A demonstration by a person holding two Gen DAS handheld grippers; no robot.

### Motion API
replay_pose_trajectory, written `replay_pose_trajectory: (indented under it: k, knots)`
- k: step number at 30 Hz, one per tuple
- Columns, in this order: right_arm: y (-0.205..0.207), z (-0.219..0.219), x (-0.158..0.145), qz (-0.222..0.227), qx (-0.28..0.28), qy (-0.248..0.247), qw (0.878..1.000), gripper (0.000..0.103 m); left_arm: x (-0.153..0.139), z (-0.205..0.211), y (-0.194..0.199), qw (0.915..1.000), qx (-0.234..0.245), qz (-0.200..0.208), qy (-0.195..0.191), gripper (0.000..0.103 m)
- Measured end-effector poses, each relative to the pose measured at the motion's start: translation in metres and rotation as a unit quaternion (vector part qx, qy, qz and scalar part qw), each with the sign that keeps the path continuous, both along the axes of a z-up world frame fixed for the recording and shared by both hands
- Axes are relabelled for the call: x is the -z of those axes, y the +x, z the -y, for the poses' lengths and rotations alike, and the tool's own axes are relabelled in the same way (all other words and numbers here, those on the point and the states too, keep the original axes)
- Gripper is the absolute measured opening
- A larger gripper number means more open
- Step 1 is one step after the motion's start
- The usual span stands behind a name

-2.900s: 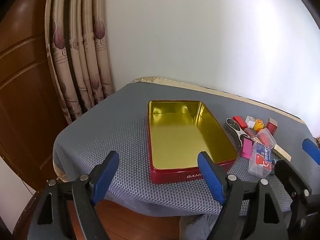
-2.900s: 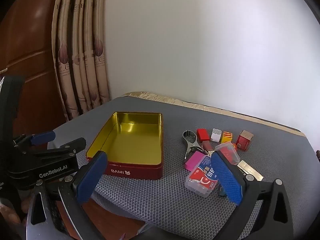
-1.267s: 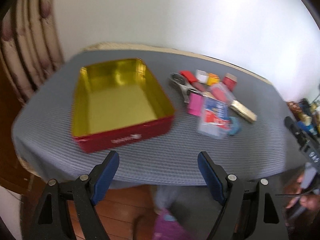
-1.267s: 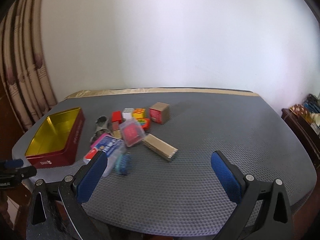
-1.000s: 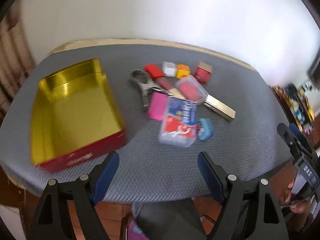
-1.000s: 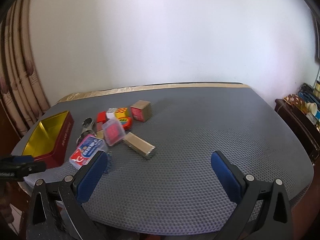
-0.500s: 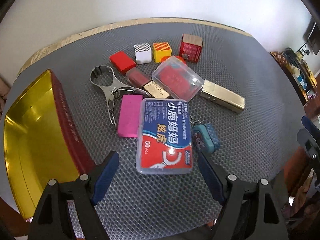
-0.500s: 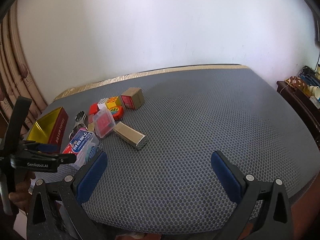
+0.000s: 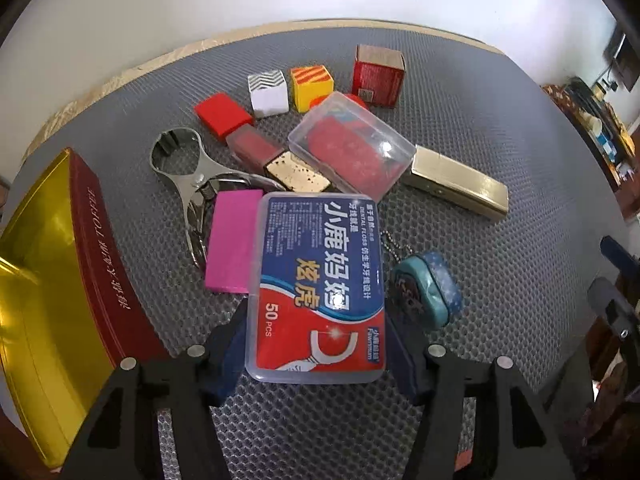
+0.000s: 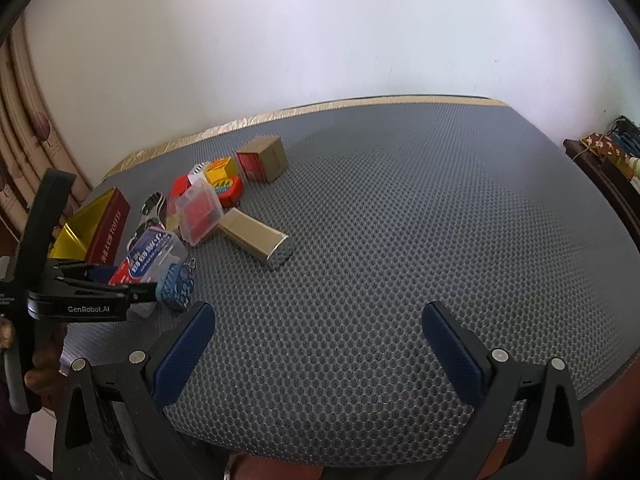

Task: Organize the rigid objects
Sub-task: 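Grasp the floss box with the left tool while the right tool grasps the blue pouch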

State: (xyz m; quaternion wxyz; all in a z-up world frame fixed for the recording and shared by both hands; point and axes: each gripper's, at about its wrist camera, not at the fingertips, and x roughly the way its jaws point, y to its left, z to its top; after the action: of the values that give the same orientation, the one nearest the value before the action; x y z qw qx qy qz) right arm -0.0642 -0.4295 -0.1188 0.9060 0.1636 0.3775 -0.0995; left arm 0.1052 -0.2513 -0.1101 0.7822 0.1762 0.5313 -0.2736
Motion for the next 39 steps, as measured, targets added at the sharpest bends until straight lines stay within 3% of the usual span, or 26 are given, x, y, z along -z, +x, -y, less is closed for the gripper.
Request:
replay_pose_trajectory:
  k: [6,9,13,17,21,27,28,29,30,32,39]
  knots:
    - [0.002,-0.002,0.002,-0.003,-0.012,0.016,1.0,0.103,-0.016,-0.016,-0.025,0.9988,-0.019,0.03,-0.033,0.062]
    - [0.008,-0.02,-0.002,-0.002,-0.053,0.013,0.999,0.103,-0.036,-0.043,-0.038,0.9952,-0.05,0.038,-0.075,0.062]
    - [0.021,-0.055,-0.01,0.011,-0.114,-0.006,0.993,0.103,-0.059,-0.085,-0.05,0.9884,-0.101,0.046,-0.104,0.062]
    - [0.041,-0.079,-0.011,0.013,-0.143,-0.015,0.989,0.102,-0.075,-0.123,-0.055,0.9827,-0.14,0.064,-0.103,0.062]
    - [0.063,-0.092,-0.006,-0.01,-0.15,-0.005,0.989,0.083,-0.093,-0.158,-0.056,0.9763,-0.167,0.076,-0.115,0.062]
    - [0.087,-0.102,0.006,-0.045,-0.151,-0.018,0.987,0.083,-0.103,-0.184,-0.051,0.9717,-0.184,0.082,-0.124,0.062]
    - [0.09,-0.104,0.007,-0.048,-0.151,-0.022,0.987,0.08,-0.104,-0.187,-0.048,0.9711,-0.187,0.082,-0.124,0.062]
    - [0.092,-0.106,0.009,-0.053,-0.153,-0.026,0.987,0.066,-0.104,-0.189,-0.045,0.971,-0.188,0.08,-0.124,0.062]
    - [0.096,-0.108,0.012,-0.062,-0.156,-0.03,0.985,0.042,-0.102,-0.188,-0.043,0.9712,-0.189,0.079,-0.123,0.062]
    - [0.103,-0.111,0.02,-0.084,-0.165,-0.023,0.982,0.02,-0.1,-0.191,-0.035,0.9709,-0.194,0.079,-0.117,0.062]
    - [0.099,-0.105,0.016,-0.072,-0.176,0.009,0.982,0.02,-0.092,-0.206,0.003,0.9692,-0.212,0.086,-0.091,0.062]
